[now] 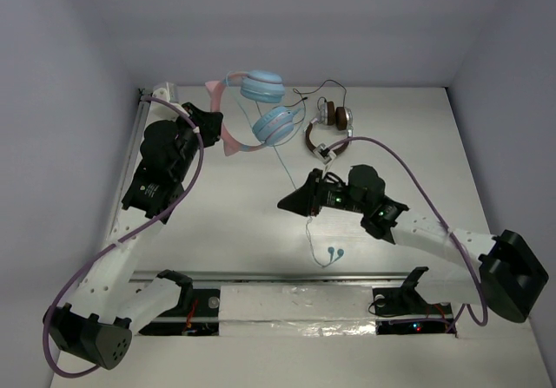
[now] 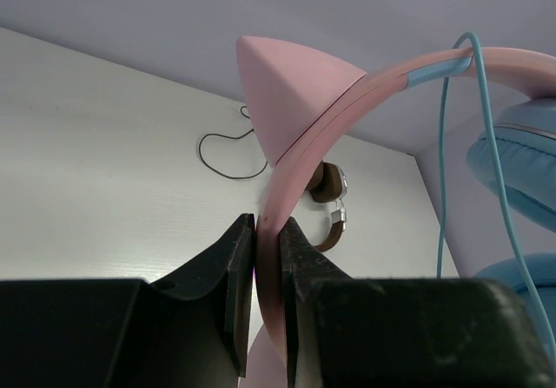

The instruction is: Wrap the headphones

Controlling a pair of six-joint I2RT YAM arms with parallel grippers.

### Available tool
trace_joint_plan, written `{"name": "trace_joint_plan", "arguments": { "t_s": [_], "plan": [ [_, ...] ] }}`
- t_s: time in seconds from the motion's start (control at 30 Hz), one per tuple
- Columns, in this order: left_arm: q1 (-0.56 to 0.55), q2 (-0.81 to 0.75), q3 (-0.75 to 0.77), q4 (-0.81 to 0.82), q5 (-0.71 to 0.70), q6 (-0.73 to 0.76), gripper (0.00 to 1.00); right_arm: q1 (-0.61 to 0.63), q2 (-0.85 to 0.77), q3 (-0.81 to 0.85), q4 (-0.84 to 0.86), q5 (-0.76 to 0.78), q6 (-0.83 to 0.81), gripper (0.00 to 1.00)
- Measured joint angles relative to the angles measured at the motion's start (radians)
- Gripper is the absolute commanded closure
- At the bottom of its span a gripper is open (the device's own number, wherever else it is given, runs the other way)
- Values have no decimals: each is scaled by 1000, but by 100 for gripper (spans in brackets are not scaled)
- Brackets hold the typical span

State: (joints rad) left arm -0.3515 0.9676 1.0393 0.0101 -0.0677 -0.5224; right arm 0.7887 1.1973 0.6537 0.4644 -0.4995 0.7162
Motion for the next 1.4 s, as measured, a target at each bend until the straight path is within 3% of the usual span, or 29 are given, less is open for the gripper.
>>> {"name": "trace_joint_plan", "arguments": {
  "t_s": [0.33,0.57,0.7,0.73,0.9,1.07,1.13,1.23,1.4],
  "plan": [
    [0,-2,1,-2,-15,0,100,25,27,-73,71,-55,40,52],
    [0,-2,12,-17,-16,2,100,25,40,-109,106,-66,48,50],
    [0,-2,24,-23,-16,5,100,25,66,-135,138,-87,67,55],
    [0,-2,24,-22,-17,6,100,26,71,-142,150,-93,71,63],
    [0,-2,24,-31,-19,13,100,43,94,-158,188,-119,97,74],
    [0,-2,34,-49,-40,31,100,61,84,-179,194,-127,111,94],
    [0,-2,40,-63,-51,41,100,72,54,-179,138,-124,103,100],
    [0,-2,42,-81,-73,56,100,103,-11,-148,-11,-93,71,100],
    [0,-2,40,-144,-148,95,100,161,-85,35,-335,-1,-7,100]
  ]
}}
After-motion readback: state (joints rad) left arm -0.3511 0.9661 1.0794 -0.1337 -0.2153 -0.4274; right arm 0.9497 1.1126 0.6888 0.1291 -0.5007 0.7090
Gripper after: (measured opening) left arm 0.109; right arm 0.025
